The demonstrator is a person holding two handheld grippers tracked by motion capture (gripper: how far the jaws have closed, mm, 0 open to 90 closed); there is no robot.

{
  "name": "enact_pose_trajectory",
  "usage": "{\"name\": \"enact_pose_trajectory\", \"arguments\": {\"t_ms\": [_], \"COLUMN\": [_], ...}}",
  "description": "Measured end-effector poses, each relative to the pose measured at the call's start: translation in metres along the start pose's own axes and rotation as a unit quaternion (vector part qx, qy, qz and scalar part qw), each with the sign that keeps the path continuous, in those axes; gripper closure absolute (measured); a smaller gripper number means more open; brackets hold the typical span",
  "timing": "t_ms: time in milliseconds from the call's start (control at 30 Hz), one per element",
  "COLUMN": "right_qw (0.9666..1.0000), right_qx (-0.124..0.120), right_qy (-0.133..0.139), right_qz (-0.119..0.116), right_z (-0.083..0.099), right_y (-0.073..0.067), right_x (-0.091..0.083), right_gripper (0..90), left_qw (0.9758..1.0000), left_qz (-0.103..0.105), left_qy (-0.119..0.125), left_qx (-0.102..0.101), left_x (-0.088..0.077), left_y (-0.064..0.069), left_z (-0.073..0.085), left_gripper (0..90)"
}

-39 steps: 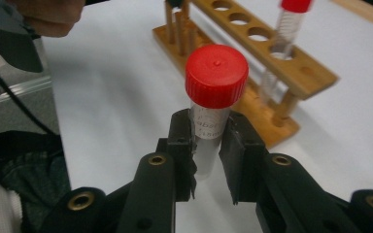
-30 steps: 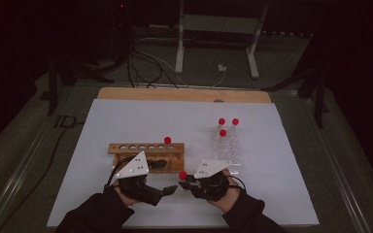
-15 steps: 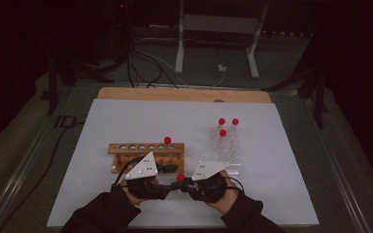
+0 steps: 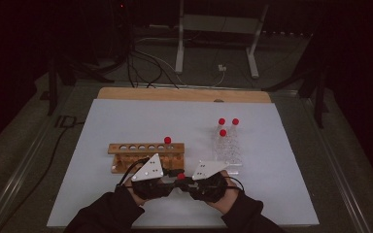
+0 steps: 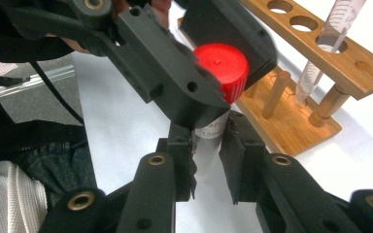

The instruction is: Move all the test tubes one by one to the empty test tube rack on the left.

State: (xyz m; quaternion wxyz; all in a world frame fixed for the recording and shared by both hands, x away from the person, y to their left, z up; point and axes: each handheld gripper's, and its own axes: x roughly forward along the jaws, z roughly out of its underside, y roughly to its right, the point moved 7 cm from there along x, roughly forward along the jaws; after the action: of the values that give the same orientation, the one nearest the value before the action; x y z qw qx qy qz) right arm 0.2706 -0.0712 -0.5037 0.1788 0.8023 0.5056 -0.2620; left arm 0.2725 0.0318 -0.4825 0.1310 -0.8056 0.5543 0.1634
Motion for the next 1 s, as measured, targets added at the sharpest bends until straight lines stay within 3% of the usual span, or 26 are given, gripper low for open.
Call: {"name": "enact_pose_trajectory", "arguments": {"t_ms": [300,400,667,1000], "right_qw": [0.9999,0.9998,0.9985,0.9956], "right_qx": [0.004,0.006,0.014,0.037], "right_qy": [0.015,0.021,0.051,0.072], "right_qz": [-0.004,-0.006,0.016,0.049], "right_z": [-0.002,-0.003,-0.008,-0.008], "right_y": [0.001,0.001,0.012,0.026], "right_x": [-0.003,-0.006,-0.022,-0.036], "right_gripper": [72.1,64.9,48.4,19.6], "left_qw": [0.9999,0.9997,0.9986,0.9962], "left_qz": [-0.013,-0.022,-0.050,-0.083], "left_qy": [0.002,0.008,0.015,0.022], "left_qx": [0.003,-0.001,-0.008,-0.014], "left_x": [-0.004,-0.009,-0.028,-0.046], "left_y": [-0.002,-0.008,-0.026,-0.048], "left_z": [-0.005,-0.009,-0.018,-0.032], "left_gripper": [71.5,71.5,71.6,71.6]}}
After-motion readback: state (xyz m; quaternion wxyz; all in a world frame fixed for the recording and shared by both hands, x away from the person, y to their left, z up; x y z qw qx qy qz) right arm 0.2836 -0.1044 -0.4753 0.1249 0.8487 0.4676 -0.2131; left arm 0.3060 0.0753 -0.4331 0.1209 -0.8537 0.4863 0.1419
